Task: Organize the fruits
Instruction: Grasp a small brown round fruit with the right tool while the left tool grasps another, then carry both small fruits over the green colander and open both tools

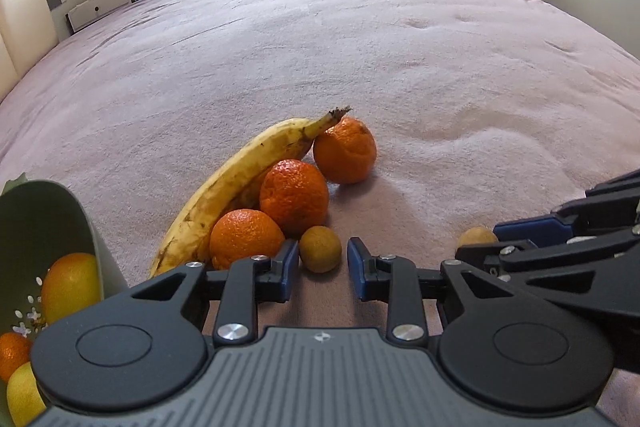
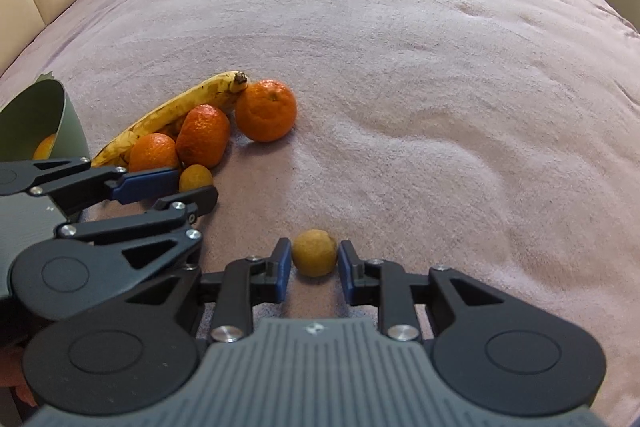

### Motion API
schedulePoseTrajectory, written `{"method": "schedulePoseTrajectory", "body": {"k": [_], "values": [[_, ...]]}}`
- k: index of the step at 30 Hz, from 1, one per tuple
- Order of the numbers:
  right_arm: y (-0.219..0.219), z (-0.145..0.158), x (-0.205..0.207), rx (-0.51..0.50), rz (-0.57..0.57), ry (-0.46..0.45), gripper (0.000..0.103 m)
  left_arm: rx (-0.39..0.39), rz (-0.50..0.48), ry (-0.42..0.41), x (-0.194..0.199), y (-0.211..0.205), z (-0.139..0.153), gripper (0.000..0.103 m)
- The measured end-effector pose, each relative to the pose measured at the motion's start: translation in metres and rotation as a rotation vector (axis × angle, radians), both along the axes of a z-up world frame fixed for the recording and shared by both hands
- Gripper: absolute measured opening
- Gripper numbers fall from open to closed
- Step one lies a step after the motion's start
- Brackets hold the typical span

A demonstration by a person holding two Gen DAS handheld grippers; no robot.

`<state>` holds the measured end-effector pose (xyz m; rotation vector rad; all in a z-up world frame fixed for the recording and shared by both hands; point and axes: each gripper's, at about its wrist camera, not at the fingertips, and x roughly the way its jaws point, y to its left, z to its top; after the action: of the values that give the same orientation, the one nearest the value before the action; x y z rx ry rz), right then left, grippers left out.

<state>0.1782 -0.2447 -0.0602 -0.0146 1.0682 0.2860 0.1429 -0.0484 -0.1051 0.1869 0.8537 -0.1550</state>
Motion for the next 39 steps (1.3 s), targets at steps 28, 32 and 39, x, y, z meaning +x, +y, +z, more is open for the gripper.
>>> {"method": "schedulePoseTrajectory", "body": {"k": [28, 32, 39], "values": [[0.014, 0.044, -0.005, 0.031, 0.063, -0.098, 0.022, 0.039, -0.008, -0.018, -0.026, 0.009, 0.061, 0.026], [0.021, 0.059, -0.008, 0.073, 0.095, -0.121, 0.022, 0.058, 0.002, -0.006, -0.033, 0.016, 0.081, 0.026], [0.042, 0.076, -0.020, 0.128, 0.181, -0.132, 0.022, 0.002, 0.069, 0.051, -0.047, 0.047, 0.105, 0.026]]}}
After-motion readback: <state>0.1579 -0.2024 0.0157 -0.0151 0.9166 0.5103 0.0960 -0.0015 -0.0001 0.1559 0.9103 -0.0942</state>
